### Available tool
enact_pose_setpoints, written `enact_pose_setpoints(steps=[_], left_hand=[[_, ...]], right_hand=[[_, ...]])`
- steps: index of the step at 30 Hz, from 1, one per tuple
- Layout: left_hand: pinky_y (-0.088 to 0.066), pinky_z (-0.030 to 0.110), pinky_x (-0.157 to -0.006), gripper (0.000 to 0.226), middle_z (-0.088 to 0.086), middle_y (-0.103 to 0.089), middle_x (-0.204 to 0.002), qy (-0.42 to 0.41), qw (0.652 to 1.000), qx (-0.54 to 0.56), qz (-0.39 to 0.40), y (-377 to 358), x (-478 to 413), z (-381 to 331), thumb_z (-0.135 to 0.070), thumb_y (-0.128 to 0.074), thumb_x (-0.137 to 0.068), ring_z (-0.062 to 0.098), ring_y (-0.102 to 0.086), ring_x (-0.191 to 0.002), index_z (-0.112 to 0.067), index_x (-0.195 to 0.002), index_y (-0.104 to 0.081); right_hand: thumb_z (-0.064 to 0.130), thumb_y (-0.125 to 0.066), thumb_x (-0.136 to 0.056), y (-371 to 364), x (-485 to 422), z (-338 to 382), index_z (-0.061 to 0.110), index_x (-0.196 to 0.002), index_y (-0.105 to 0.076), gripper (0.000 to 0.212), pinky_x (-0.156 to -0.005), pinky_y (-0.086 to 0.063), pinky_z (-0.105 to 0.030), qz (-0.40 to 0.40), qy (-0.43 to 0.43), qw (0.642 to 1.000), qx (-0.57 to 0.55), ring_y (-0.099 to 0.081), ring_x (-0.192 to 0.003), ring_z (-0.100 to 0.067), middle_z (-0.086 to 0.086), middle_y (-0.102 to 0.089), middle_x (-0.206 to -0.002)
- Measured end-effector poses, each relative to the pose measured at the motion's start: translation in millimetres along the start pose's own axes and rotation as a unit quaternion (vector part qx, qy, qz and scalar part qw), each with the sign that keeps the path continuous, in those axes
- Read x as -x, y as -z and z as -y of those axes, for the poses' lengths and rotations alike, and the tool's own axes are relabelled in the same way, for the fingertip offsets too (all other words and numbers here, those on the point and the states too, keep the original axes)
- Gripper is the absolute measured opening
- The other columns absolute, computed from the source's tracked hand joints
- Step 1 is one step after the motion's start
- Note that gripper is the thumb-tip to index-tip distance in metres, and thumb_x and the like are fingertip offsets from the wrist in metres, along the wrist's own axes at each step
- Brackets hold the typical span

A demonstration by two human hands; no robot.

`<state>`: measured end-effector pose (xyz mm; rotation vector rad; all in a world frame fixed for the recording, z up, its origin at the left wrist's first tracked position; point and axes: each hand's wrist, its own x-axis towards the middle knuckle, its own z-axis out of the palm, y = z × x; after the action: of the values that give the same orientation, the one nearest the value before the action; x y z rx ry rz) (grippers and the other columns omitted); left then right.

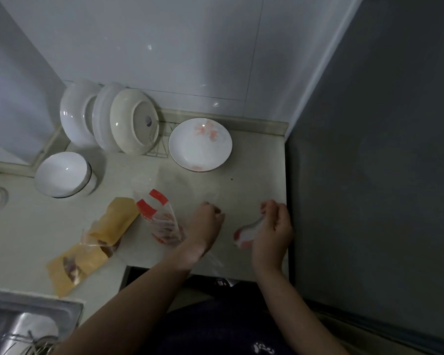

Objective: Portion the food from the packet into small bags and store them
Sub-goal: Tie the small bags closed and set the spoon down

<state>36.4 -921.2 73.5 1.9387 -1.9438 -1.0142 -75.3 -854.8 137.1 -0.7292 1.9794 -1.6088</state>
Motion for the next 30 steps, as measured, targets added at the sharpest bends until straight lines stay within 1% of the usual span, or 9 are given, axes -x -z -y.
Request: enact_pose_setpoints(steps=[3, 6, 8, 12, 14, 17, 22, 25, 30], left_hand=[[-0.051, 0.031, -0.083, 0.014, 0.006, -0.067, -0.100, 0.006, 0.980, 0.191, -0.054, 21, 24, -28, -0.012, -0.067, -0.087, 0.019, -0.065, -0.091, -0.013, -0.101, -0.067], [-0.056, 0.028, -0.072, 0.017, -0.004, -0.069, -0.078, 0.012, 0.934, 0.348, -0.079, 47, 50, -48, -0.010, -0.064, -0.089, 0.011, -0.069, -0.076, -0.026, -0.095, -0.064], [-0.056, 0.025, -0.070, 0.020, -0.005, -0.069, -0.075, 0.001, 0.913, 0.395, -0.103, 64, 62, -55, -0.009, -0.063, -0.089, 0.009, -0.069, -0.074, -0.025, -0.101, -0.065], [-0.055, 0.021, -0.073, 0.028, -0.006, -0.064, -0.072, 0.000, 0.889, 0.443, -0.117, 86, 73, -60, -0.011, -0.068, -0.087, 0.010, -0.066, -0.075, -0.021, -0.112, -0.061], [-0.053, 0.015, -0.072, 0.029, -0.009, -0.061, -0.066, -0.001, 0.892, 0.436, -0.121, 90, 77, -60, -0.010, -0.069, -0.087, 0.008, -0.064, -0.072, -0.022, -0.112, -0.061], [-0.051, 0.011, -0.071, 0.029, -0.002, -0.066, -0.071, 0.000, 0.889, 0.444, -0.116, 90, 83, -59, -0.010, -0.072, -0.085, 0.009, -0.068, -0.076, -0.020, -0.111, -0.062], [-0.056, 0.021, -0.074, 0.046, 0.008, -0.070, -0.093, 0.034, 0.855, 0.506, -0.110, 81, 88, -55, -0.011, -0.080, -0.076, 0.013, -0.072, -0.083, -0.012, -0.112, -0.051], [-0.058, 0.025, -0.076, 0.034, 0.007, -0.071, -0.090, 0.043, 0.876, 0.467, -0.114, 75, 88, -48, -0.014, -0.080, -0.076, 0.013, -0.072, -0.082, -0.012, -0.100, -0.057], [-0.053, 0.013, -0.068, 0.009, -0.009, -0.075, -0.078, 0.017, 0.916, 0.393, -0.076, 72, 89, -41, -0.025, -0.073, -0.084, 0.005, -0.071, -0.079, -0.018, -0.087, -0.075]], right_hand=[[0.025, -0.040, -0.100, -3, 6, 6, 0.025, -0.069, -0.046, 0.031, -0.059, -0.043, -0.019, 0.054, 0.012, 0.998, -0.025, -0.051, -0.055, -0.008, 0.006, -0.056, -0.058], [0.038, -0.040, -0.095, -5, 15, 12, 0.027, -0.075, -0.044, 0.024, -0.048, -0.036, -0.021, 0.129, 0.069, 0.989, -0.004, -0.043, -0.049, -0.004, 0.010, -0.050, -0.058], [0.047, -0.048, -0.092, -4, 19, 13, 0.032, -0.088, -0.051, 0.016, -0.047, -0.033, -0.014, 0.177, 0.143, 0.973, 0.031, -0.046, -0.050, -0.002, 0.013, -0.050, -0.059], [0.050, -0.059, -0.086, -1, 20, 14, 0.023, -0.115, -0.063, 0.040, -0.052, -0.029, -0.001, 0.176, 0.254, 0.943, 0.125, -0.042, -0.048, 0.006, 0.022, -0.031, -0.050], [0.043, -0.060, -0.088, 0, 21, 12, 0.017, -0.113, -0.069, 0.037, -0.056, -0.031, 0.002, 0.171, 0.293, 0.932, 0.130, -0.047, -0.052, 0.011, 0.024, -0.044, -0.053], [0.036, -0.057, -0.093, 1, 21, 10, 0.014, -0.106, -0.073, 0.030, -0.056, -0.043, -0.008, 0.156, 0.332, 0.922, 0.121, -0.062, -0.057, 0.001, 0.006, -0.074, -0.076], [0.028, -0.063, -0.088, 3, 20, 12, 0.014, -0.095, -0.076, 0.021, -0.052, -0.031, -0.004, 0.137, 0.273, 0.948, 0.086, -0.043, -0.048, 0.011, 0.010, -0.057, -0.056], [0.026, -0.070, -0.084, 2, 19, 12, 0.029, -0.090, -0.076, 0.010, -0.047, -0.034, -0.018, 0.163, 0.162, 0.973, 0.030, -0.037, -0.045, 0.002, 0.006, -0.051, -0.049], [0.021, -0.077, -0.079, 2, 21, 12, 0.035, -0.081, -0.074, 0.014, -0.047, -0.031, -0.008, 0.191, 0.129, 0.973, -0.007, -0.039, -0.043, 0.003, 0.015, -0.054, -0.048]])
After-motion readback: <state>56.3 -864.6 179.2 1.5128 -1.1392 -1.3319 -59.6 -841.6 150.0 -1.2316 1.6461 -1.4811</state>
